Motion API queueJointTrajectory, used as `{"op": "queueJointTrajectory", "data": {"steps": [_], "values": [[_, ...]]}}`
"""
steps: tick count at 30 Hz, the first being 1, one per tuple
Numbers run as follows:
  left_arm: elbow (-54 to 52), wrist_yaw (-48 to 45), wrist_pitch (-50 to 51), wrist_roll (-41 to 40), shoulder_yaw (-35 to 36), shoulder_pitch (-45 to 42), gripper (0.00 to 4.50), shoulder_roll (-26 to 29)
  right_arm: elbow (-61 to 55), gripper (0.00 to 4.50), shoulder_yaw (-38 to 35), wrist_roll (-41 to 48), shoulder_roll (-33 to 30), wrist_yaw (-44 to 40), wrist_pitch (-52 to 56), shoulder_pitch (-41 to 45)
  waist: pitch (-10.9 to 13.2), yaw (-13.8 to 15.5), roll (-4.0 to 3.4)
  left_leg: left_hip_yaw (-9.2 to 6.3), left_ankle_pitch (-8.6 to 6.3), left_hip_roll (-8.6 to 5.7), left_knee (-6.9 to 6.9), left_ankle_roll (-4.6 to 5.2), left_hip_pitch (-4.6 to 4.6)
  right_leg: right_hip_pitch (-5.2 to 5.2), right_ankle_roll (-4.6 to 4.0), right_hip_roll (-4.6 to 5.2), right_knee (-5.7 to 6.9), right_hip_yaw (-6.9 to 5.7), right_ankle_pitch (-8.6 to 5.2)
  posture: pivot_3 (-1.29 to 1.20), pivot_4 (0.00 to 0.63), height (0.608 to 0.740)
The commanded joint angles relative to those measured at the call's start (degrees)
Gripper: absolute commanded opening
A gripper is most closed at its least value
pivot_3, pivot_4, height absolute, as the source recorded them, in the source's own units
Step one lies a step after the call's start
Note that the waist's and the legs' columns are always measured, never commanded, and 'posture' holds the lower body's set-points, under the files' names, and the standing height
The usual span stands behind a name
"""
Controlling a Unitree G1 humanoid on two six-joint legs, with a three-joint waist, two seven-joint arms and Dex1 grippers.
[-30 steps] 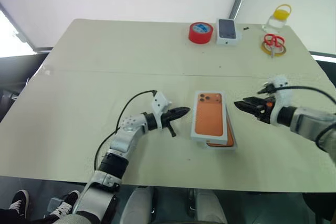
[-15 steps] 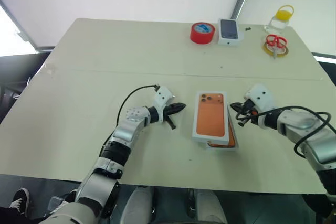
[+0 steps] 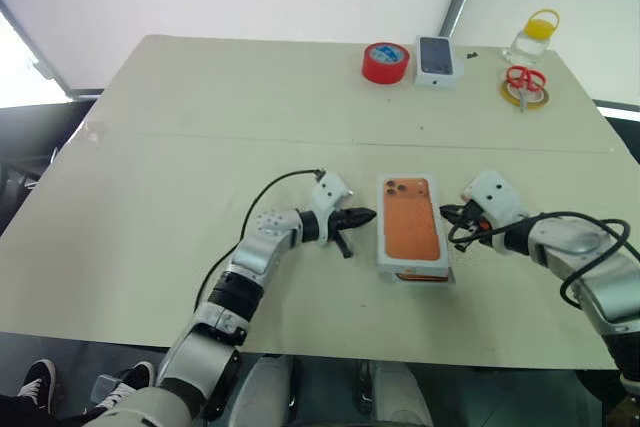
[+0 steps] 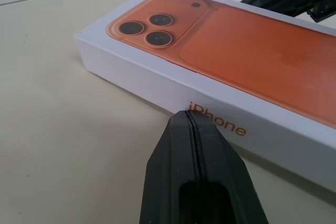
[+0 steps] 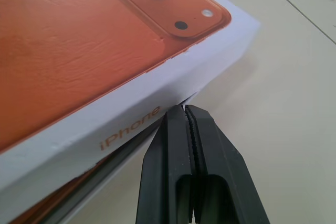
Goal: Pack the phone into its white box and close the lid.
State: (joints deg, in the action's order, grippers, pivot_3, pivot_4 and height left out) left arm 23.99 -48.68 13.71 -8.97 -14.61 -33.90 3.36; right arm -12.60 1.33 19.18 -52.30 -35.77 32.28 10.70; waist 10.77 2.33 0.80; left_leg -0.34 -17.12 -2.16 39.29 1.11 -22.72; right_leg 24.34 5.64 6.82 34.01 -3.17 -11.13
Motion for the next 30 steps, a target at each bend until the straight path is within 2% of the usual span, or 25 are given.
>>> {"op": "queueJointTrajectory", "data": {"steps": [1,25,30], "values": [[-3.1,-1.2,0.5,-0.8,-1.0,0.2,0.0,-0.9,-2.3,0.05,-2.5,-0.7,0.1,-0.8,-0.1,-0.6,0.0,0.0,0.0,0.0,0.0,0.0,0.0,0.0,0.0,0.0,0.0,0.0,0.0,0.0,0.0,0.0,0.15,0.74],[-10.2,-5.1,3.7,-1.6,-3.3,2.8,0.0,-0.7,-10.2,0.05,-6.7,-0.5,-1.3,-8.7,2.6,-7.3,0.0,0.0,0.0,-0.01,0.0,0.0,0.0,0.0,0.02,0.01,0.0,0.0,0.04,0.0,0.0,0.0,0.15,0.74],[-9.4,-5.1,3.3,0.0,-4.3,3.3,0.0,0.6,-10.4,0.05,-3.9,-4.9,-3.8,-11.2,-0.2,-10.1,0.0,0.1,-0.02,-0.01,0.0,0.0,0.0,0.0,0.03,0.01,0.0,-0.01,0.05,0.0,0.0,0.0,0.15,0.74]]}}
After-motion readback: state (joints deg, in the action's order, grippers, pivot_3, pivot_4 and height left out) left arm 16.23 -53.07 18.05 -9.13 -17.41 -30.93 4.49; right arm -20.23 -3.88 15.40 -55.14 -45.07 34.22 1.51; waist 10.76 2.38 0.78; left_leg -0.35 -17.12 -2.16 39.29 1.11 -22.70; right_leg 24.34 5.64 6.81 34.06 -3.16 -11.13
